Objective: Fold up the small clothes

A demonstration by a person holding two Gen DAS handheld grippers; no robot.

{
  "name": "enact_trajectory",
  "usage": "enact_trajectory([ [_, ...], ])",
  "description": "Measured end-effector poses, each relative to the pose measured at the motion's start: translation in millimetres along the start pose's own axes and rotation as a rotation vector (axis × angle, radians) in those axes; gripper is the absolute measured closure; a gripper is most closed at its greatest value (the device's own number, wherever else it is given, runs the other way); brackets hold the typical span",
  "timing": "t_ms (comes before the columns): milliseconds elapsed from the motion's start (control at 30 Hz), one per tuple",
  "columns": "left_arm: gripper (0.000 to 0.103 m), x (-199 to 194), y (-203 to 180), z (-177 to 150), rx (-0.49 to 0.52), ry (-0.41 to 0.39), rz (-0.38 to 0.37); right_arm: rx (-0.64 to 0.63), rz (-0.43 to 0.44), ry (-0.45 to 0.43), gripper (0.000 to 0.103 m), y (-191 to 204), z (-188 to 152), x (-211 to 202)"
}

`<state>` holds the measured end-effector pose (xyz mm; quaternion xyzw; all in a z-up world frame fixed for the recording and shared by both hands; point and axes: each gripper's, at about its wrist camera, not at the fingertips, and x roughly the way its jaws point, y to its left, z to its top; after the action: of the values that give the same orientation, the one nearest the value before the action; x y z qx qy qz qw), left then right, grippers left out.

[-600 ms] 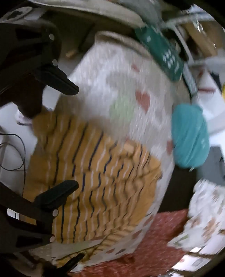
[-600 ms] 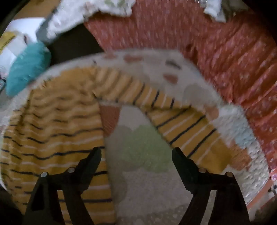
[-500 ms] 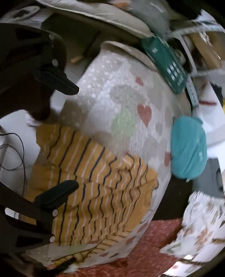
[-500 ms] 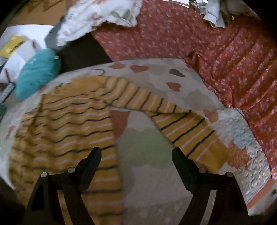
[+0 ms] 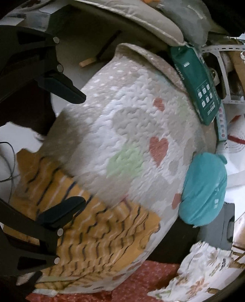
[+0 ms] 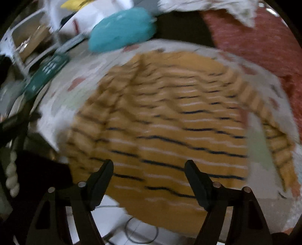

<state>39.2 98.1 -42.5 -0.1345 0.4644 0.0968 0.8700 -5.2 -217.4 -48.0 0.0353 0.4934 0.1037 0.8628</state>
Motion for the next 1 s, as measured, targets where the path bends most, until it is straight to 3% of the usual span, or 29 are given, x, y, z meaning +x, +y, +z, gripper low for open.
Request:
enact_trajectory([
  [67, 0.005, 11, 12, 3, -0.048, 0.020, -0.048, -0.008, 0.063, 0.059, 0.030, 19, 3, 16],
  [100, 0.005, 22, 23, 8, -0.098, 0.016, -0.125, -0.014, 0.090, 0.087, 0.033, 27, 4, 24],
  [133, 0.005, 26, 27, 9, -0.120, 0.024, -0.143, -0.019, 0.105, 0.102, 0.034, 32, 5, 28],
  [433, 0.005, 28, 24, 9, -0.049, -0.027, -0.091, -0.115, 0.222, 0.253, 0.034, 89, -15, 74],
  [633, 0.005, 32, 33, 10, -0.090, -0.012, -0.108, -0.150, 0.190, 0.348, 0.034, 103, -37, 110],
  [900, 0.005, 33, 45, 13, -0.167, -0.012, -0.151, -0.213, 0.093, 0.343, 0.033, 130, -38, 135],
  [967, 0.005, 33, 49, 13, -0.190, -0.012, -0.161, -0.242, 0.061, 0.321, 0.060, 131, -39, 129],
  [1000, 0.005, 33, 50, 12, -0.201, -0.012, -0.163, -0.253, 0.079, 0.318, 0.092, 128, -38, 125],
])
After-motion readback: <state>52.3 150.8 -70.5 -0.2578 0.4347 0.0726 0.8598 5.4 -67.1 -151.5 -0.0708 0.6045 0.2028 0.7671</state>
